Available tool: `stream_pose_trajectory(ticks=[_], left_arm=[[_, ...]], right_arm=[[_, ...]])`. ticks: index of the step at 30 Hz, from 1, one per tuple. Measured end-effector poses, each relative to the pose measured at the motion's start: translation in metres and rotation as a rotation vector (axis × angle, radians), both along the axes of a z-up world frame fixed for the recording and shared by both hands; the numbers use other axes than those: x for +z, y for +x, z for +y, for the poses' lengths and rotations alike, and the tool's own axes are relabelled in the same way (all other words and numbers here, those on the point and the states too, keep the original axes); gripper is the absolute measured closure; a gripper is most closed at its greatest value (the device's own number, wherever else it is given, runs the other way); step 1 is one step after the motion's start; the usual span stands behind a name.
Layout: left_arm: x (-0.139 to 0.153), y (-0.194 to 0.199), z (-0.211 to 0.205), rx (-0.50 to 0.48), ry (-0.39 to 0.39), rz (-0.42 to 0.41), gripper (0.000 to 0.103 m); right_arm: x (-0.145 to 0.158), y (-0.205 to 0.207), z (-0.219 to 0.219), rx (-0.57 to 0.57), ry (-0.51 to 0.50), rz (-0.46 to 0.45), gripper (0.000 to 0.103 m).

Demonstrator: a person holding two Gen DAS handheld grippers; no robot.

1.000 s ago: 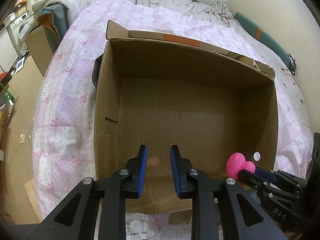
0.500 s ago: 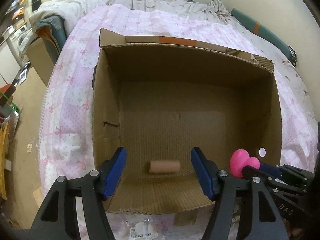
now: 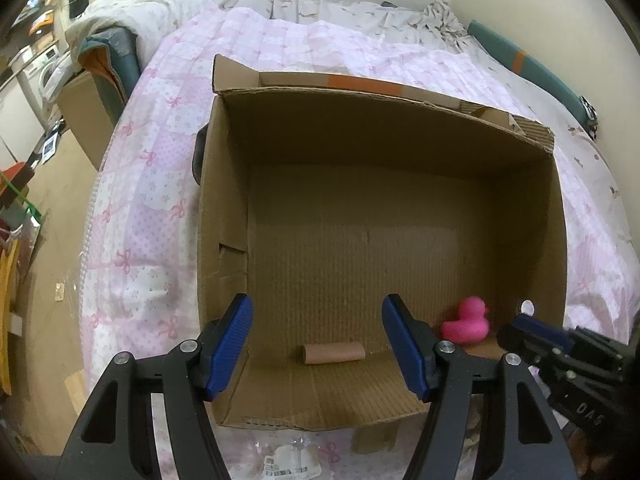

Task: Organize soft objects
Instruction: 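Open the left gripper to drop the tube while the right gripper releases the duck into the box, then withdraw both grippers from the box toward the remaining items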

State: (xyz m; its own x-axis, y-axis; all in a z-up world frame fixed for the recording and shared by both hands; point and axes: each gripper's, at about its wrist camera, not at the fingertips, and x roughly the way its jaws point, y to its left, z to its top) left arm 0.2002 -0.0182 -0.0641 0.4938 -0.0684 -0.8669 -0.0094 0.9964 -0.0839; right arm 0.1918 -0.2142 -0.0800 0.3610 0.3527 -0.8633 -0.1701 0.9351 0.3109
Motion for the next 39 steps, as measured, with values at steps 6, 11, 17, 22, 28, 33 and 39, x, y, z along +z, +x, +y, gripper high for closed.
stream_pose_trajectory(ticks=[6, 11, 17, 22, 28, 33, 39], left_arm=[[0.007, -0.004, 0.002, 0.004, 0.004, -0.023, 0.039], [0.011, -0.010, 0.003, 0.009, 0.018, -0.035, 0.039], [0.025, -0.023, 0.003, 0.009, 0.061, -0.081, 0.039], [0.038, -0.039, 0.006, 0.005, 0.074, -0.111, 0.039], [0.042, -0.055, 0.011, 0.008, 0.074, -0.114, 0.039], [0.044, -0.070, 0.016, 0.015, 0.085, -0.120, 0.039], [0.046, -0.085, 0.023, 0.043, 0.062, -0.106, 0.039]], right_arm=[[0.012, -0.004, -0.009, -0.025, 0.053, -0.047, 0.037], [0.025, -0.010, -0.009, -0.018, 0.054, -0.098, 0.037], [0.039, -0.018, -0.012, -0.037, 0.053, -0.145, 0.019], [0.049, -0.025, -0.018, -0.069, 0.045, -0.184, 0.000], [0.054, -0.038, -0.027, -0.079, 0.023, -0.228, 0.000], [0.059, -0.047, -0.026, -0.085, 0.032, -0.241, 0.000], [0.061, -0.062, -0.017, -0.079, -0.028, -0.198, 0.000]])
